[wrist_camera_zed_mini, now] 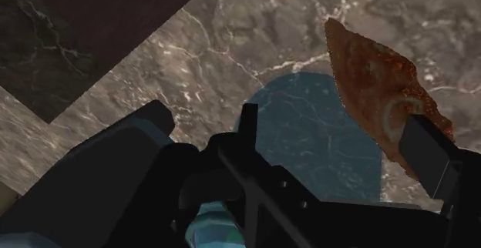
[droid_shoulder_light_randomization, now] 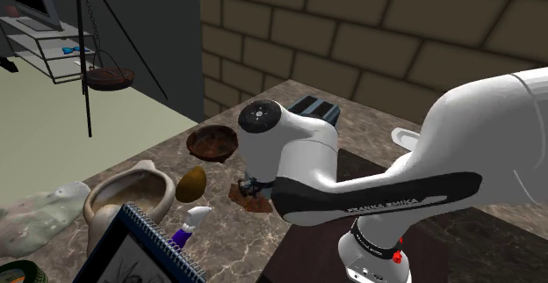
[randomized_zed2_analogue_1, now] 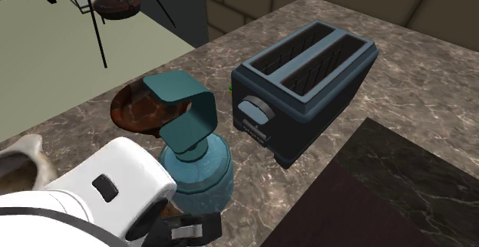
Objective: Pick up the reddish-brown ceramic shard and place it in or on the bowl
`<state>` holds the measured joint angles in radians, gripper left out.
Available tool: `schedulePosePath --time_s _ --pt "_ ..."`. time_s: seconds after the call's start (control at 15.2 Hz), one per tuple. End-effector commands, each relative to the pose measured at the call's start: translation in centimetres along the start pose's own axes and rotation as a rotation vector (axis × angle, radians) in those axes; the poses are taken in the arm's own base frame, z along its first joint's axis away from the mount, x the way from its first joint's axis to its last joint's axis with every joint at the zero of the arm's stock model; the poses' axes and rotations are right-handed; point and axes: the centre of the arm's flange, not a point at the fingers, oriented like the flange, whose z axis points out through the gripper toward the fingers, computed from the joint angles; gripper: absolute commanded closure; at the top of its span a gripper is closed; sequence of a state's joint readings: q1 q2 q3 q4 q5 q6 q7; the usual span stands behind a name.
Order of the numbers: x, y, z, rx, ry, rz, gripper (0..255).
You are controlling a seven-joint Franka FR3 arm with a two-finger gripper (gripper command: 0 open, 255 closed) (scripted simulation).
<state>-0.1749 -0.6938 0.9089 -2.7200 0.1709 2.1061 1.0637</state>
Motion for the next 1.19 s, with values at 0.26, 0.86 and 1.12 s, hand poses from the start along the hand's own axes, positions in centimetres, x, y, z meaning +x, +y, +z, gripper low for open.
schedulePosePath --time_s 0.26,0.86,1.12 --pt "2.6 5.1 6.2 0.428 -0.219 -0.495 0" --pt "1.8 4.3 8.3 0.428 -0.219 -0.495 0" --pt "1.8 4.3 8.3 0.428 -0.219 -0.495 0"
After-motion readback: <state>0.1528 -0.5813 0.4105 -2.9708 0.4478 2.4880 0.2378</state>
